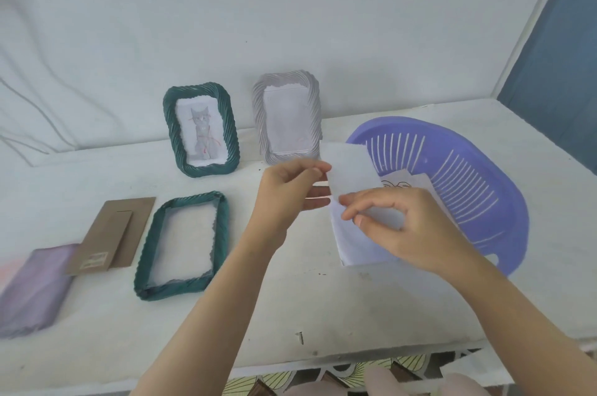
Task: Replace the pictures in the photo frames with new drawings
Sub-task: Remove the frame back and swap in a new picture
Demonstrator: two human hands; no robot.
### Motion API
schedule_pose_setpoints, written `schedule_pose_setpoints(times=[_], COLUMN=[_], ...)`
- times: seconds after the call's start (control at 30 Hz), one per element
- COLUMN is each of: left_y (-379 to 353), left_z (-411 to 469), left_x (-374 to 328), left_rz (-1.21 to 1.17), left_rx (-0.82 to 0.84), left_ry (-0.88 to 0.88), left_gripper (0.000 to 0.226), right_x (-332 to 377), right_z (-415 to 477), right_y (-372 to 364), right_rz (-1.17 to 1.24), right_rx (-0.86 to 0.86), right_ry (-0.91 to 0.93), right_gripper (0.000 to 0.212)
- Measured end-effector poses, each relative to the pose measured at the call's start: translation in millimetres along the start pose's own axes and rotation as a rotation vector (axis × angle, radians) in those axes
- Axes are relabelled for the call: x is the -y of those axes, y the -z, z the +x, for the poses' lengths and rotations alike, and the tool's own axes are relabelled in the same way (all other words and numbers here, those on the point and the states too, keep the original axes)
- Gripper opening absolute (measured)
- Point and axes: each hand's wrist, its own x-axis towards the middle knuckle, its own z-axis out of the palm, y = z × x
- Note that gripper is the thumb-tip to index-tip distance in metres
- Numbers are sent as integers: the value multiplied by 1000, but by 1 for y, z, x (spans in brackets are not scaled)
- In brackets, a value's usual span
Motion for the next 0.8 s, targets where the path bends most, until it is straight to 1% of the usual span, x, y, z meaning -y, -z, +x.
schedule_pose_setpoints(times=[0.1, 0.17, 0.23, 0.3, 0.33, 0.37, 0.43, 0.53, 0.6, 0.73, 0.8], left_y=[10, 15, 23, 35, 43, 52, 70, 104, 127, 168, 184], left_z=[1, 4, 5, 6, 6, 5, 3, -5, -10, -20, -23], left_x=[4, 6, 6, 5, 4, 4, 2, 1, 3, 10, 15], left_rz=[27, 58, 65, 53, 44, 33, 6, -13, 3, 126, 211], left_rx=[55, 54, 33, 1, -12, -19, -28, -74, -112, -203, -247], left_ry=[37, 46, 40, 35, 31, 27, 21, 23, 30, 70, 92], left_gripper=[17, 16, 16, 18, 19, 20, 22, 25, 26, 24, 23], right_x=[3, 7, 7, 5, 5, 6, 9, 17, 21, 26, 28], right_z=[5, 7, 11, 18, 22, 27, 35, 50, 58, 73, 80], right_y=[-13, -21, -28, -35, -39, -43, -52, -74, -92, -132, -151], right_rz=[-35, -7, 3, -66, -81, -76, -8, 204, 278, 311, 260], right_rx=[43, 18, -107, -239, -276, -290, -274, -156, -98, -14, 15], right_ry=[-11, -2, 16, 5, -17, -42, -86, -149, -174, -201, -228], right_gripper=[21, 16, 14, 14, 16, 22, 31, 28, 27, 31, 29])
